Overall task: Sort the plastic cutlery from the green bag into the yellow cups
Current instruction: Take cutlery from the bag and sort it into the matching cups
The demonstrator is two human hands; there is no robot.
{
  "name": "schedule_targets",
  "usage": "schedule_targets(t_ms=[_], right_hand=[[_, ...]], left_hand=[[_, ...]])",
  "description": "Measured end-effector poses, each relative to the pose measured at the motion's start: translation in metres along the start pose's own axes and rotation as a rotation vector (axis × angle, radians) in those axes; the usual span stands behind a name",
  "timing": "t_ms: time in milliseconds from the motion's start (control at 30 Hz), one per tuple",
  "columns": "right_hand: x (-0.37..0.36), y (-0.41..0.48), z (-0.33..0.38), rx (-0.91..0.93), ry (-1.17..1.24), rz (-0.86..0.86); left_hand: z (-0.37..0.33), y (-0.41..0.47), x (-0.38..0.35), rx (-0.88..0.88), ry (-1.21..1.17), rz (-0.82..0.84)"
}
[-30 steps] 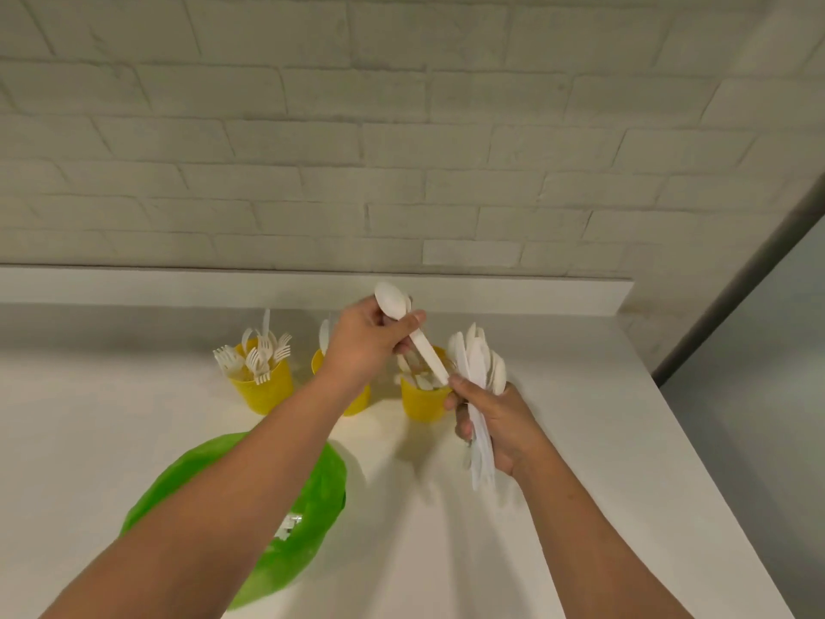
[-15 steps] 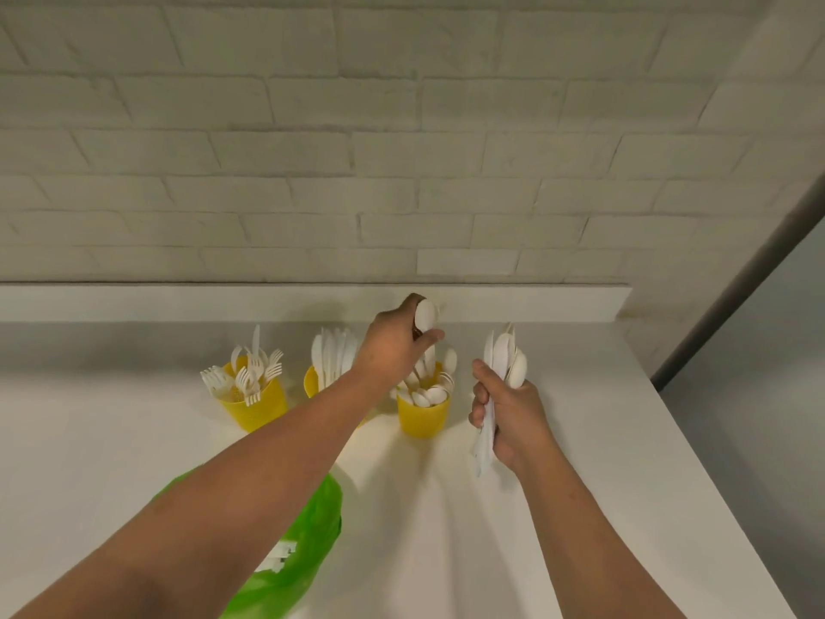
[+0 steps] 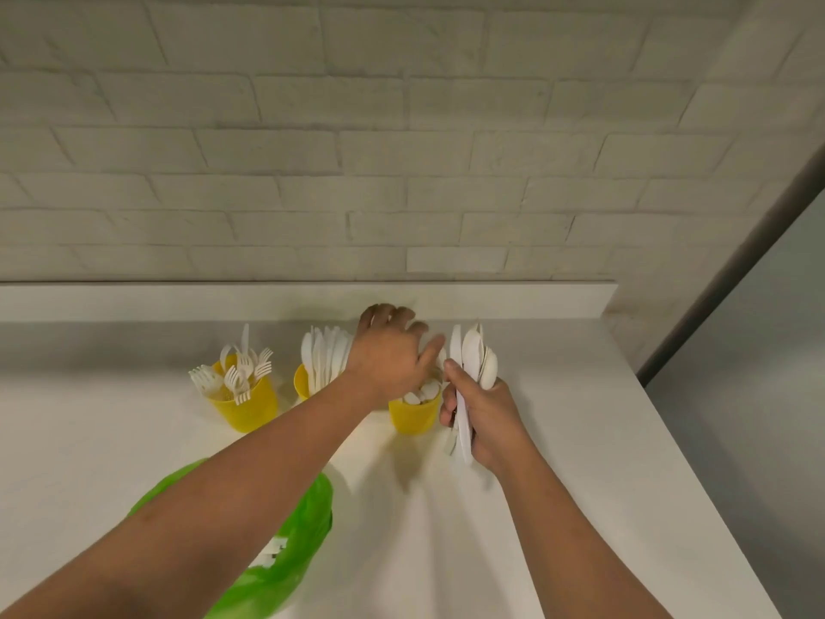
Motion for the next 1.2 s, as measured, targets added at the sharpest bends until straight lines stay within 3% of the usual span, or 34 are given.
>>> schedule_targets(t_ms=[67, 133, 200, 367, 600, 900, 1200], right_hand=[[-0.001, -0.003, 0.003, 0.021, -0.074, -0.025], [-0.004, -0.006, 0.002, 0.031, -0.112, -0.037], [-0.008, -0.010, 0.001, 0.035, -0.115, -0.034], [-0.019, -0.020, -0.001, -0.004, -0.036, 0.045], [-0.024, -0.035, -0.005, -0.031, -0.012, 0.116], [-0.006, -0.041, -0.005, -0.050, -0.141, -0.088], [0.005, -0.036, -0.013, -0.186, -0.200, -0.119]], left_hand=[[-0.006, -0.002, 0.026, 0.154, -0.370, -0.038], [-0.013, -0.013, 0.024, 0.325, -0.809, 0.106], [-0.022, -0.026, 0.020, 0.354, -0.924, 0.201], [-0.009, -0.043, 0.025, 0.407, -1.107, 0.021], [-0.004, -0.051, 0.017, 0.493, -1.253, 0.072], [-0.007, -0.065, 0.007, 0.557, -1.302, -0.019], [-0.015, -0.066, -0.011, 0.560, -1.195, 0.097]])
Point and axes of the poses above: each hand's wrist, its own y-axis towards the middle knuckle, its own x-axis out of the back of the hand, z = x × y, the point moved 8 cm from there along y, towards the middle knuckle, and after that the axes turned 12 degrees about -y, right-handed, at the moved point
